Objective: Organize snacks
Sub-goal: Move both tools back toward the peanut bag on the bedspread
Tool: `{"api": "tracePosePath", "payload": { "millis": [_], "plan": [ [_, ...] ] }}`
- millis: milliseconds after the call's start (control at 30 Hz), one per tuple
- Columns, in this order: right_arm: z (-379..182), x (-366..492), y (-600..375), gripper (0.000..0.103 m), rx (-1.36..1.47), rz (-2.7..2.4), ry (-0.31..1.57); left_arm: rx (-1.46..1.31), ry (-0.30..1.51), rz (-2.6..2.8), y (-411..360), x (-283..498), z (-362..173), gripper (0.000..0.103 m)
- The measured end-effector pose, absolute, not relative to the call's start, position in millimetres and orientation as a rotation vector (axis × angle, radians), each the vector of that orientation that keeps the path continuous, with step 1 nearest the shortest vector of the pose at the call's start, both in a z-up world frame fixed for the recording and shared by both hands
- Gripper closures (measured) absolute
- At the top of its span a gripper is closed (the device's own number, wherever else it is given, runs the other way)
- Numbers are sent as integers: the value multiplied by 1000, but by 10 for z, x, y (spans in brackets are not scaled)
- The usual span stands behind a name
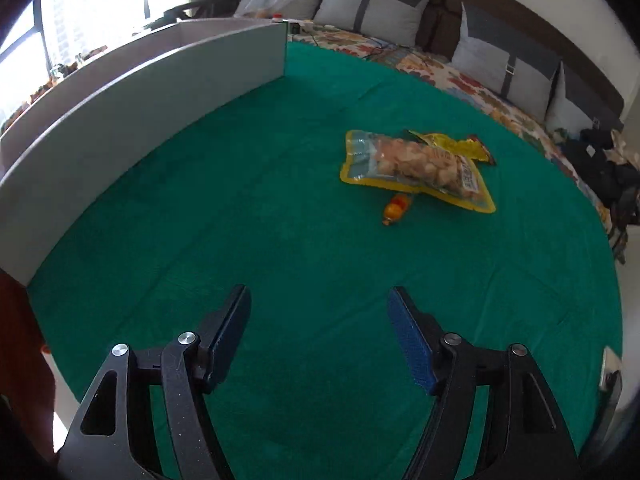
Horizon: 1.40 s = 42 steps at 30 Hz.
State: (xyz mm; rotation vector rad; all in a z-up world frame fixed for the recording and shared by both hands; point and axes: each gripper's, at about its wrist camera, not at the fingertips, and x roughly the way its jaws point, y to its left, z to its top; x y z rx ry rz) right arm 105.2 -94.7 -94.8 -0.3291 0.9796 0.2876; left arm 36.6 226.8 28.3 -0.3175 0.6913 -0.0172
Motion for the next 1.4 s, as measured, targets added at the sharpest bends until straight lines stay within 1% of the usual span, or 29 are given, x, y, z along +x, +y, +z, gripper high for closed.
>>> {"api": "tracePosePath", "payload": {
  "millis": [100, 233, 333, 400, 500, 700, 733, 967, 1167, 1400],
  "plan": [
    [-1005, 1049, -1580, 29, -229, 160, 952, -252, 764, -106, 1671, 640, 156, 0],
    [-1038, 963, -2180, 29, -82, -9, 876, -161, 878, -177, 969, 985, -314, 0],
    [-1017, 1009, -2431, 29, 51, -67, 896, -117, 965, -174, 645, 1221, -703, 1],
    [-951, 1052, -2482, 29, 68, -68, 872, -85, 994, -151, 524, 1361, -894, 1],
    [-929, 1127, -2498, 29, 17, -87, 857, -25, 1016, -104, 442, 1544, -1083, 1],
    [-1058, 1274, -2534, 29, 49, -63, 888, 8, 1031, -51, 468, 1710, -1301, 0],
    [-1070, 1290, -2529, 29, 44, -61, 892, 14, 992, -45, 475, 1676, -1297, 0],
    [-1172, 1323, -2511, 28, 23, -66, 916, -1, 949, -25, 487, 1646, -1318, 0],
    [-1201, 1341, -2470, 19, -5, -57, 932, -1, 946, -22, 483, 1657, -1319, 0],
    [-1215, 1352, -2468, 13, -6, -44, 939, -2, 946, -22, 484, 1650, -1318, 0]
  ]
}}
